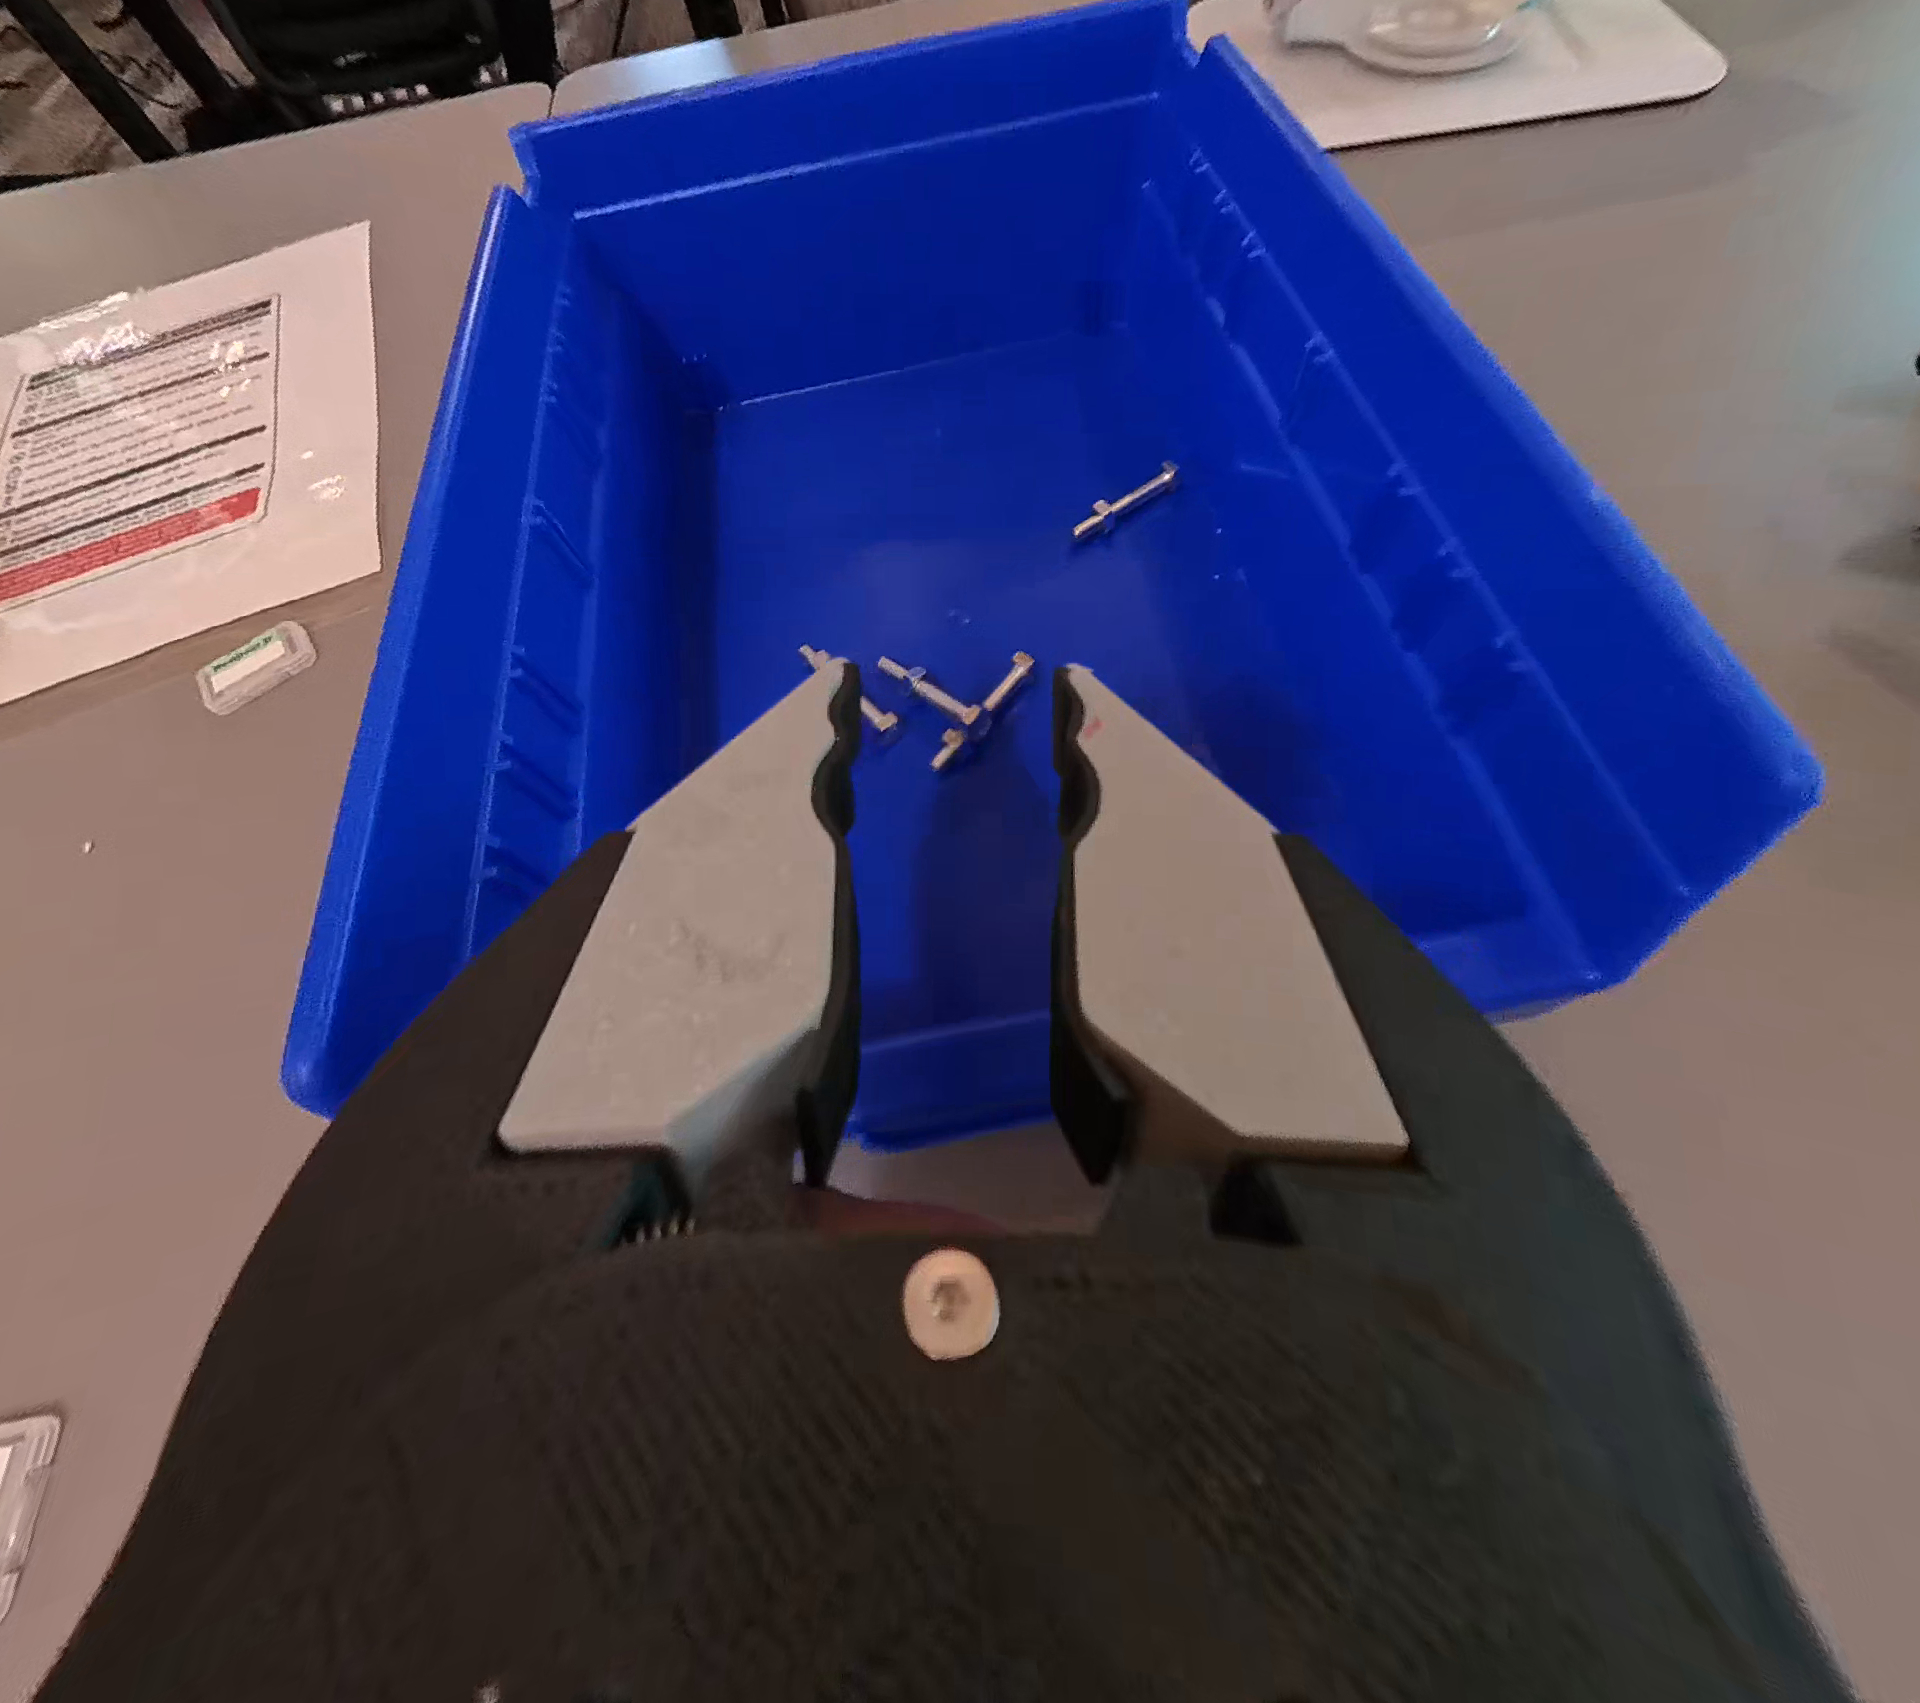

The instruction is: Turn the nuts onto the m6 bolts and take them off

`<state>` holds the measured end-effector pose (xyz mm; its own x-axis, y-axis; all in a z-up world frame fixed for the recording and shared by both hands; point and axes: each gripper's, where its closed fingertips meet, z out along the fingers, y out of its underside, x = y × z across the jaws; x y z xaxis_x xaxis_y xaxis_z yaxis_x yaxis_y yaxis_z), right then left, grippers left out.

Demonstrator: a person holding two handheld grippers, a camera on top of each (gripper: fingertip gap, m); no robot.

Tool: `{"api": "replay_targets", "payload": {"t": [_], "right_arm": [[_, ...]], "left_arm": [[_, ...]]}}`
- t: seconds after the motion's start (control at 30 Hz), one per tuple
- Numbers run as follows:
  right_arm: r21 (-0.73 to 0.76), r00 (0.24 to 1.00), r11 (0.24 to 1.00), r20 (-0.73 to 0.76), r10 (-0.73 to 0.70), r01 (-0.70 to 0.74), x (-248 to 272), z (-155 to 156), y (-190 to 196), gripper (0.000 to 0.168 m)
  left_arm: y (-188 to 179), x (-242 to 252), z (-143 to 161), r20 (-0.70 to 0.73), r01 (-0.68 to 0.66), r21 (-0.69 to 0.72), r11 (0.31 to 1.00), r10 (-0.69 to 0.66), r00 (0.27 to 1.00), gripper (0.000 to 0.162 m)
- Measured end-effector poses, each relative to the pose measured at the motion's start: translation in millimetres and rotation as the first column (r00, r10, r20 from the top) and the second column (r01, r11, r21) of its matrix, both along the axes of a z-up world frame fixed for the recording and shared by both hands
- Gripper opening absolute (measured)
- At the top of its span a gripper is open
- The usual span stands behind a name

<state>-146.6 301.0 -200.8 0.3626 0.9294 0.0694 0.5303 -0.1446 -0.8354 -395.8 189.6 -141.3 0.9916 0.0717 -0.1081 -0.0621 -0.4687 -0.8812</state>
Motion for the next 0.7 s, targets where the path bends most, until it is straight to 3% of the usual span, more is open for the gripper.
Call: {"api": "replay_targets", "payload": {"t": [0.2, 0.4, 0.67, 0.7], "right_arm": [[-0.012, 1.0, 1.0, 0.017, 0.007, -0.006, 0.6, -3.5, -1.9, 0.061], [0.021, 0.999, 0.999, 0.046, 0.023, -0.024, -0.6, -5.4, -7.8, 0.059], [0.038, 0.998, 0.998, 0.054, 0.039, -0.041, -2.3, -5.2, -13.3, 0.059], [0.04, 0.998, 0.998, 0.054, 0.04, -0.042, -2.2, -5.1, -13.7, 0.059]], "left_arm": [[18.6, -13.1, -27.0, 0.075, -0.002, -0.174, 0.985, 0.015, 0.997, 0.029], [35.9, -22.0, -55.4, 0.117, 0.027, -0.417, 0.908, 0.024, 0.993, 0.029], [37.7, -16.3, -73.5, 0.119, 0.017, -0.545, 0.839, 0.057, 0.991, 0.026], [40.4, -13.2, -72.7, 0.135, 0.028, -0.53, 0.847, 0.051, 0.99, 0.019]]}}
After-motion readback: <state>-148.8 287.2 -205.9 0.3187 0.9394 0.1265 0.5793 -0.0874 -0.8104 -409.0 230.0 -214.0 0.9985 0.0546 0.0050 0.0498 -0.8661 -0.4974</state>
